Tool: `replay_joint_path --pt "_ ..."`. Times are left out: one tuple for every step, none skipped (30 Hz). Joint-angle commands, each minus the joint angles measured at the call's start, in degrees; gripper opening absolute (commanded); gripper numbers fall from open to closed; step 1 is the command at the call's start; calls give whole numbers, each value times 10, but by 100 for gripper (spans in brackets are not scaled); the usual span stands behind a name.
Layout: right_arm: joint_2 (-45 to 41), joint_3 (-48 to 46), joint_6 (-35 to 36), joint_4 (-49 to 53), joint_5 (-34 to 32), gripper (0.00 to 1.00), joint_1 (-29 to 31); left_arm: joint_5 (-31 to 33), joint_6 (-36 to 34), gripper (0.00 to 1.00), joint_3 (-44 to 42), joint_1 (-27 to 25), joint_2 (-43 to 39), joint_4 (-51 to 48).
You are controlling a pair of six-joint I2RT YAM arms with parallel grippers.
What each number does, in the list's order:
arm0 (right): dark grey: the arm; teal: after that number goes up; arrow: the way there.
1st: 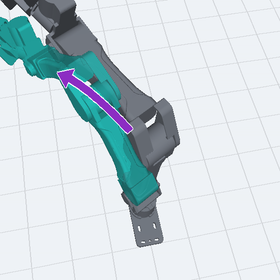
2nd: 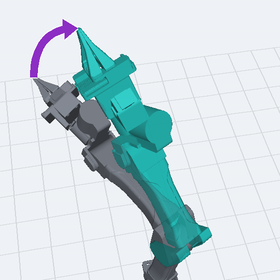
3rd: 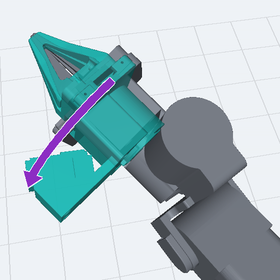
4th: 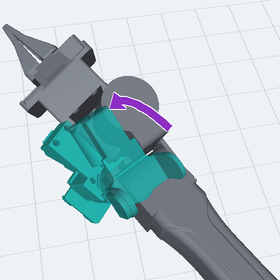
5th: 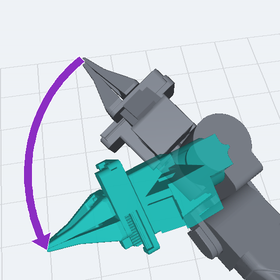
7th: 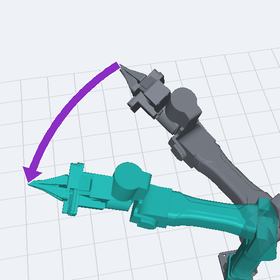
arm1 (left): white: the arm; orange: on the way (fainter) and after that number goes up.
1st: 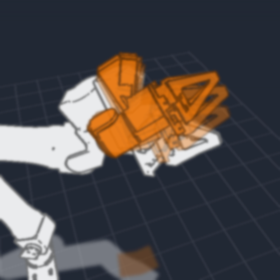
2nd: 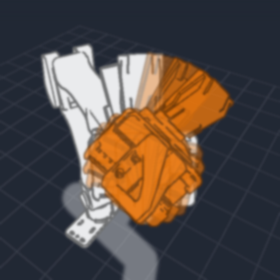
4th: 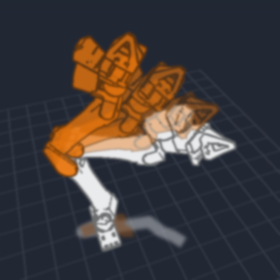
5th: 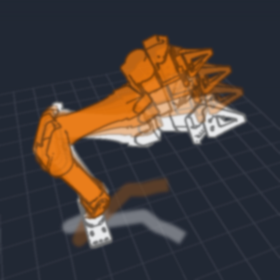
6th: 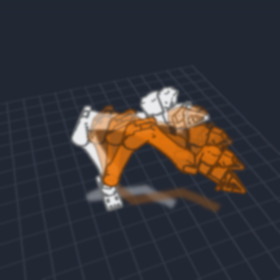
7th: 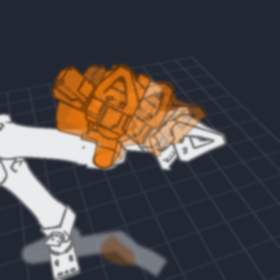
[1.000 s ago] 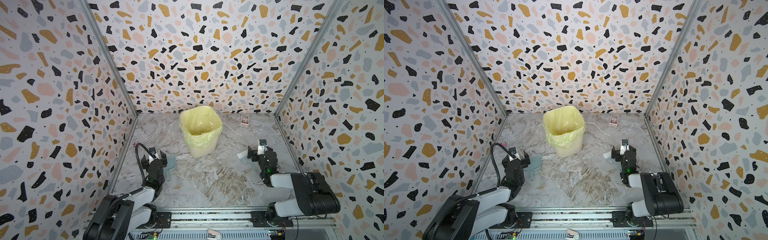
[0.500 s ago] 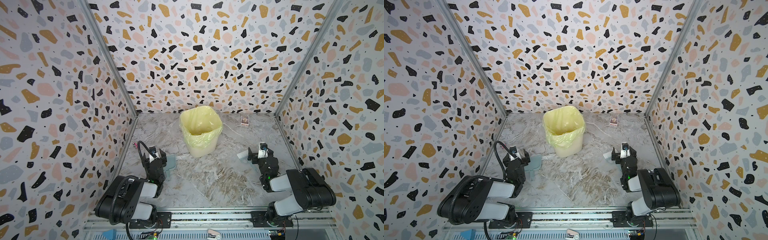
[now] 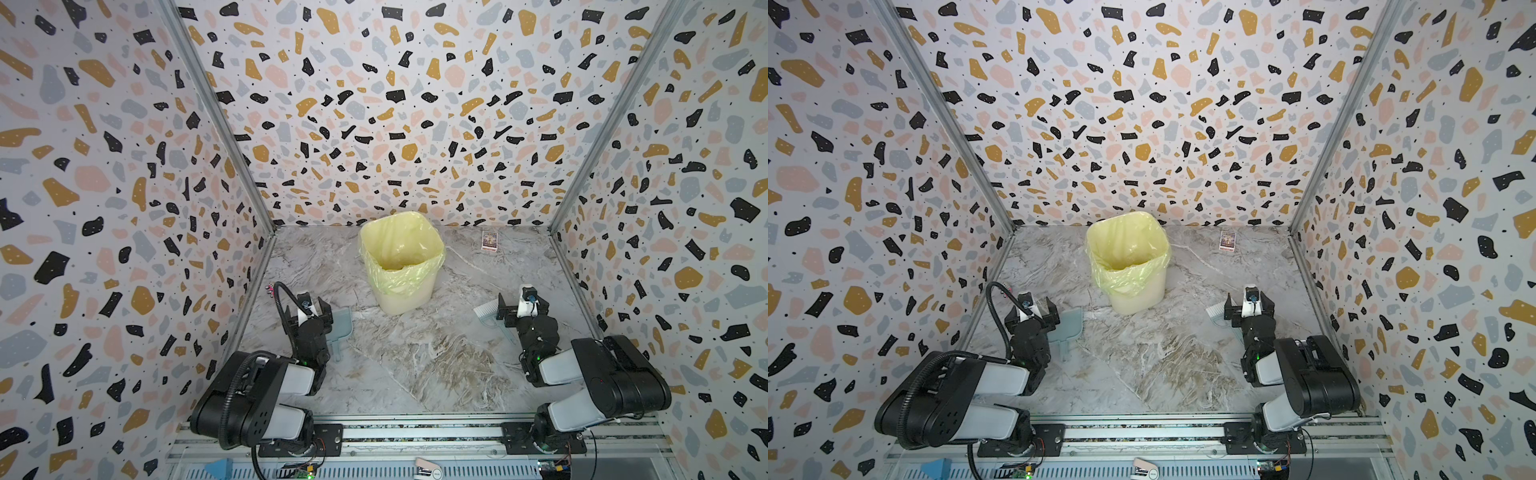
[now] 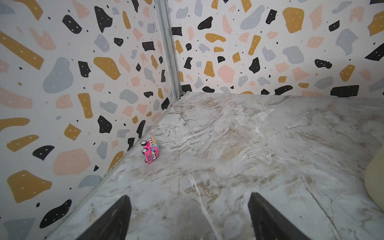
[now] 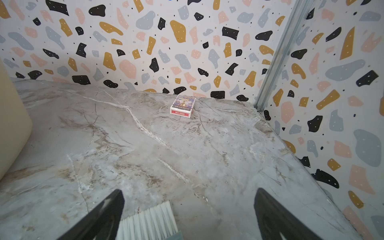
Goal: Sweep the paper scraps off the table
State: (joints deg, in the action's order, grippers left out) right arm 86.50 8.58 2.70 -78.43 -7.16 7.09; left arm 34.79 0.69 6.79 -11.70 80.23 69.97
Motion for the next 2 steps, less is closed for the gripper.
replay_joint_path --pt "-3 4 -1 -11 -6 99 1 0 3 91 8 4 0 29" --pt "-4 2 -1 -13 -7 99 1 -2 4 91 8 4 1 29"
